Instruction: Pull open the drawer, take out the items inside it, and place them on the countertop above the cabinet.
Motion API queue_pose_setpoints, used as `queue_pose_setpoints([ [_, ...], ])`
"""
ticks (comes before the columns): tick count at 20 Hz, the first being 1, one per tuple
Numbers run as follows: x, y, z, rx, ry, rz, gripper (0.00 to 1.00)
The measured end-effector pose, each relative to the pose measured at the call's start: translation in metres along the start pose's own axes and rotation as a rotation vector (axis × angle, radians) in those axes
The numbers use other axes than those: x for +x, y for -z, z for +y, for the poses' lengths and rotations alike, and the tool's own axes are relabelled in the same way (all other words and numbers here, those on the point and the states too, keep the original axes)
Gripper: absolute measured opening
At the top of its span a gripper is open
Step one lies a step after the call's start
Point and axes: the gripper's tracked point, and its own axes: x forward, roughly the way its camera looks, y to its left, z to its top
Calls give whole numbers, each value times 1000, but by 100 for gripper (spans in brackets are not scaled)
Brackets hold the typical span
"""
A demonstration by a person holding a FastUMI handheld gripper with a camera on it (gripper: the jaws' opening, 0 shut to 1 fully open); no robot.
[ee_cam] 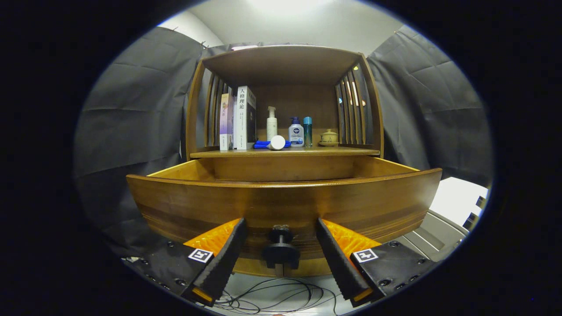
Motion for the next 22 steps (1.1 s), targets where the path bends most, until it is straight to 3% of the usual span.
queue_pose_setpoints([
  [22, 122, -33, 11, -46, 47, 26, 99],
])
